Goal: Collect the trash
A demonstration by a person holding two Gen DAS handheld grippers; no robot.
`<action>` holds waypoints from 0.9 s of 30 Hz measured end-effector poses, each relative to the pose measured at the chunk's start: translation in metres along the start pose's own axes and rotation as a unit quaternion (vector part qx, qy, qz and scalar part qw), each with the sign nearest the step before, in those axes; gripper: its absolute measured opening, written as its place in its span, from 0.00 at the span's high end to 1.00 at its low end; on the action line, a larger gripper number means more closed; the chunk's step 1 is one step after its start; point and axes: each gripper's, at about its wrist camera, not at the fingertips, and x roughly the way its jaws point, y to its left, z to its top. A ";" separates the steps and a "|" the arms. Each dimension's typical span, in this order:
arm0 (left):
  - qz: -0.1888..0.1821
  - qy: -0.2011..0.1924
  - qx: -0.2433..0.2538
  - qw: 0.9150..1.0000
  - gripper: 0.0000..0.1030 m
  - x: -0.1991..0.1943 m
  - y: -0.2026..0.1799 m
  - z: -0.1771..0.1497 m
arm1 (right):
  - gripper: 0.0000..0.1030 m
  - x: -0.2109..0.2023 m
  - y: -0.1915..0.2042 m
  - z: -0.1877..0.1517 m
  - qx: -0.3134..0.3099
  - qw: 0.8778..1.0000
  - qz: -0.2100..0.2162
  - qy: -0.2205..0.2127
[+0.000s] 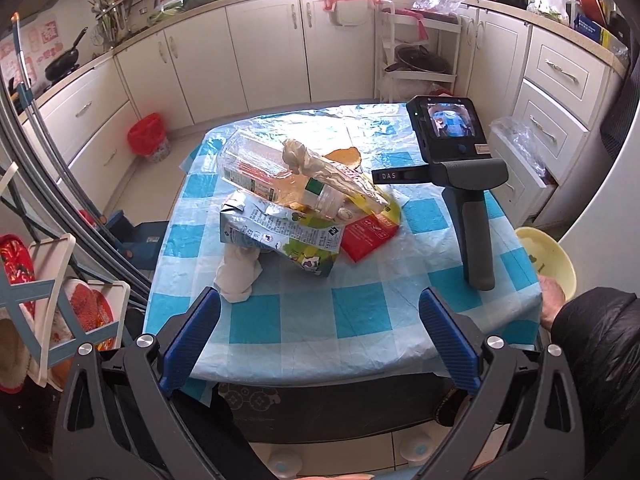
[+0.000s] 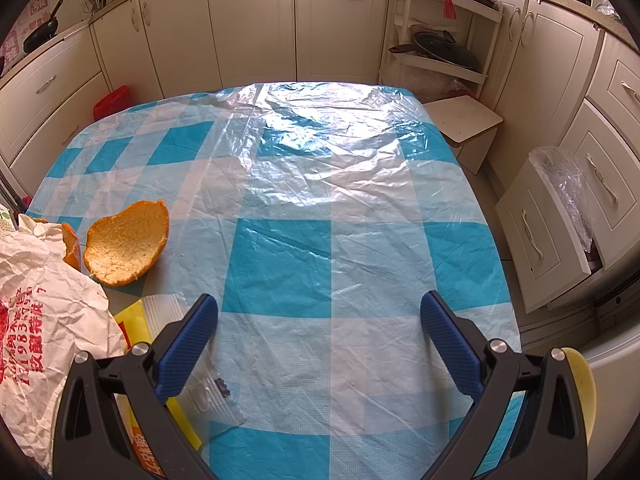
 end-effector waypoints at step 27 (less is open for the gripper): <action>0.020 -0.015 0.006 1.000 0.07 -0.003 0.000 0.006 | 0.06 0.000 0.000 0.000 0.000 1.000 0.000 0.000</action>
